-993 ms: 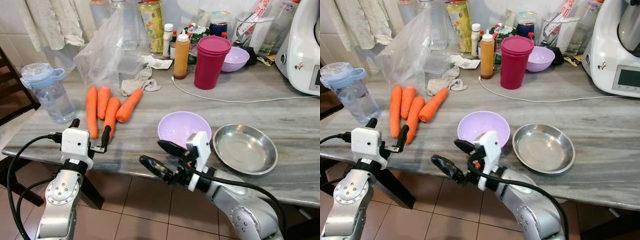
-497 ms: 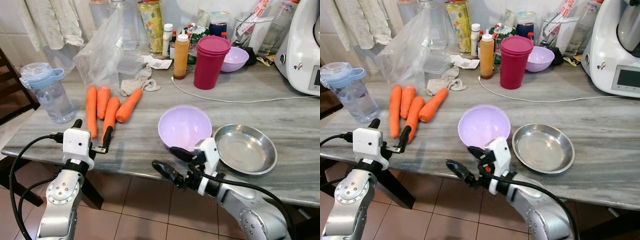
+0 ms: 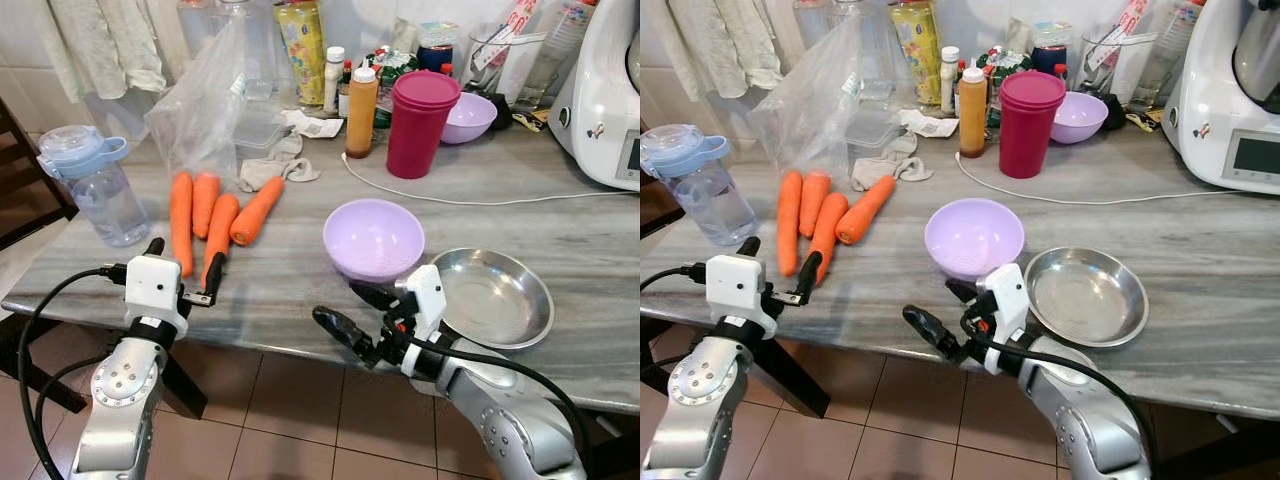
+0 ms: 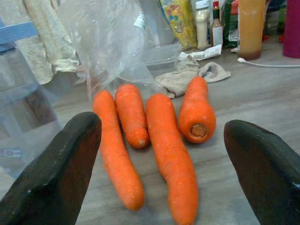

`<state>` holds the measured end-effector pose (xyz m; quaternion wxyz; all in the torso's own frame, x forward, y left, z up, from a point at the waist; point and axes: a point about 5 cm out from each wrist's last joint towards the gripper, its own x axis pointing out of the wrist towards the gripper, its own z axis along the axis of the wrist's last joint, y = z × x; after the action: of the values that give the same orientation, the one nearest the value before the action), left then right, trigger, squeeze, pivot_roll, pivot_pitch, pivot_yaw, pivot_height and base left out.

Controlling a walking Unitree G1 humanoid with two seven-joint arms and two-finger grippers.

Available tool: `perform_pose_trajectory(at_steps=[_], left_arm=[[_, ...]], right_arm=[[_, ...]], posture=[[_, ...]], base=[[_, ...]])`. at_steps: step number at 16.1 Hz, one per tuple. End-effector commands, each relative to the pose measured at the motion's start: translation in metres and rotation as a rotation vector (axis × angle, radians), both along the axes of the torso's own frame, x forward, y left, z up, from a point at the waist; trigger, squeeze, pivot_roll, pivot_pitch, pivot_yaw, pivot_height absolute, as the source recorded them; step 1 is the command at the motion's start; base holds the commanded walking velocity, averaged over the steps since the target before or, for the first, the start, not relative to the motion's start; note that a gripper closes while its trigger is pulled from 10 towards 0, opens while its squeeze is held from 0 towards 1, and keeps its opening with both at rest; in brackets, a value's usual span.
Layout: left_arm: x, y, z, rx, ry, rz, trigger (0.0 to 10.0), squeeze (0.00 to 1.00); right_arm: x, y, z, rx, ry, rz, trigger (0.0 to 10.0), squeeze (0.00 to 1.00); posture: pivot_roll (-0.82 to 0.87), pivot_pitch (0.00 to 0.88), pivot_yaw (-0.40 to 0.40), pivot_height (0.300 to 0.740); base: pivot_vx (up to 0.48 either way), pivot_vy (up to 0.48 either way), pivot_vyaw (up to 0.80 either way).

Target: Setting the table

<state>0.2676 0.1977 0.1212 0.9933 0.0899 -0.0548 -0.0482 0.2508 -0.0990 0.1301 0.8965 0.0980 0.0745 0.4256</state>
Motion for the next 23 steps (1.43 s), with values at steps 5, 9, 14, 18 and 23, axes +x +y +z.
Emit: perform_pose_trajectory(at_steps=[5,9,14,18,23], left_arm=[[0.0,0.003,0.001,0.011,0.006,-0.034,10.0,0.0],[-0.005,-0.003,-0.006,-0.015,0.037,-0.071,10.0,0.0],[-0.012,-0.038,-0.012,-0.134,0.127,-0.391,10.0,0.0],[-0.019,-0.05,-0.012,-0.148,0.177,-0.558,10.0,0.0],[-0.025,-0.049,-0.014,-0.15,0.21,-0.592,10.0,0.0]], right_arm=[[0.009,-0.003,0.052,-0.036,-0.31,-0.174,10.0,0.0],[0.007,-0.033,0.069,-0.173,-0.484,-0.526,10.0,0.0],[0.008,-0.083,0.048,-0.313,-0.36,-0.912,10.0,0.0],[0.017,-0.102,0.034,-0.343,-0.207,-1.032,10.0,0.0],[0.023,-0.109,0.013,-0.348,-0.019,-1.02,10.0,0.0]], posture=[[-0.21,0.077,0.067,0.74],[-0.23,0.072,0.066,0.74],[-0.25,0.066,0.074,0.74],[-0.26,0.079,0.061,0.74],[-0.25,0.083,0.05,0.74]], base=[[0.0,0.0,0.0],[0.0,0.0,0.0],[0.0,0.0,0.0],[0.0,0.0,0.0],[0.0,0.0,0.0]])
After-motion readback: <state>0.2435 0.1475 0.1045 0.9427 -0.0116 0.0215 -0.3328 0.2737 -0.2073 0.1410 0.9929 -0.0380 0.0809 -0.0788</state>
